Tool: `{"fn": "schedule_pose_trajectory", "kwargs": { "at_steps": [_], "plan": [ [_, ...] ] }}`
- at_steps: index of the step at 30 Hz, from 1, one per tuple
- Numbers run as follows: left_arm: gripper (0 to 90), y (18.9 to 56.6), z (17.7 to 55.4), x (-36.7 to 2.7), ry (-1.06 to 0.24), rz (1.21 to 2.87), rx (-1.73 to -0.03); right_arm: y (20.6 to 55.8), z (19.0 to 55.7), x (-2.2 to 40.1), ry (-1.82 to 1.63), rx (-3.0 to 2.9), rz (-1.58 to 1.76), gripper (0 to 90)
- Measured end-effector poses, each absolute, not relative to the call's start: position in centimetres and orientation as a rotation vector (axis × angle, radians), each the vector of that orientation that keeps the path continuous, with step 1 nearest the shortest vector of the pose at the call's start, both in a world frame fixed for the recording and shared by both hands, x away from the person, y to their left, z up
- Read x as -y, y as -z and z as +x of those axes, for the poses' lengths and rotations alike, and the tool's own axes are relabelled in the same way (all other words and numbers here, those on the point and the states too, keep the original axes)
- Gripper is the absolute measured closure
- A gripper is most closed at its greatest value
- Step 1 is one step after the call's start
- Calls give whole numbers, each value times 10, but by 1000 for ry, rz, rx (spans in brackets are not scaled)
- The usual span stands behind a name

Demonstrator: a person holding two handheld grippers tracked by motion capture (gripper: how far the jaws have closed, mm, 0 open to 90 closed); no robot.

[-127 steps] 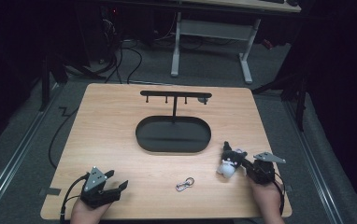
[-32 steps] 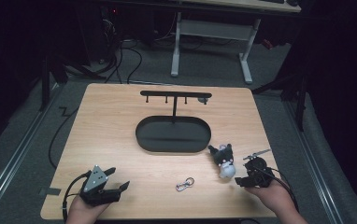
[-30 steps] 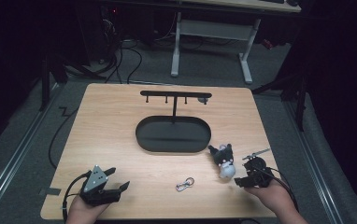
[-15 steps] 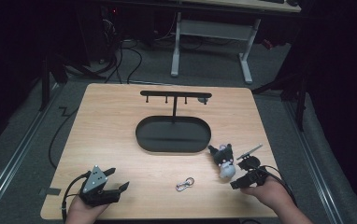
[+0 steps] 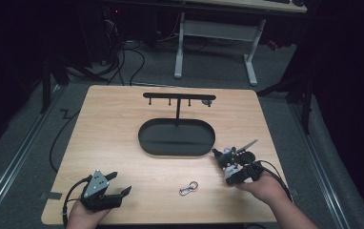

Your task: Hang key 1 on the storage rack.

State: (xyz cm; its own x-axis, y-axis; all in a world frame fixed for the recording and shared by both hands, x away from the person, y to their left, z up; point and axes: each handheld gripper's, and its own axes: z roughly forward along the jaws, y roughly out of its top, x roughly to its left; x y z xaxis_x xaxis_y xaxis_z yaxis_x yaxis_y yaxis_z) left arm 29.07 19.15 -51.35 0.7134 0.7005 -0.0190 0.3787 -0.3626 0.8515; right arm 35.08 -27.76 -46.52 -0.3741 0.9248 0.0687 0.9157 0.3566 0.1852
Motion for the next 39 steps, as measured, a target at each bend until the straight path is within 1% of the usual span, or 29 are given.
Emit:
{"fn": "schedule_pose_trajectory", "kwargs": {
  "at_steps": [8,12,27,32,39],
  "plan": [
    [265,514,291,-193,-438,1983,-826,477,367,271,-304,-2514,1801,240],
    [264,514,291,-193,-434,1987,-825,480,372,270,-299,-2486,1824,265],
    [263,514,290,-193,-434,1988,-824,482,375,271,-318,-2462,1888,478],
    [263,514,290,-193,-433,1987,-826,479,374,273,-329,-2462,1882,486],
    [262,514,290,-193,-434,1989,-825,458,371,273,-363,-2467,1842,485]
  ]
}}
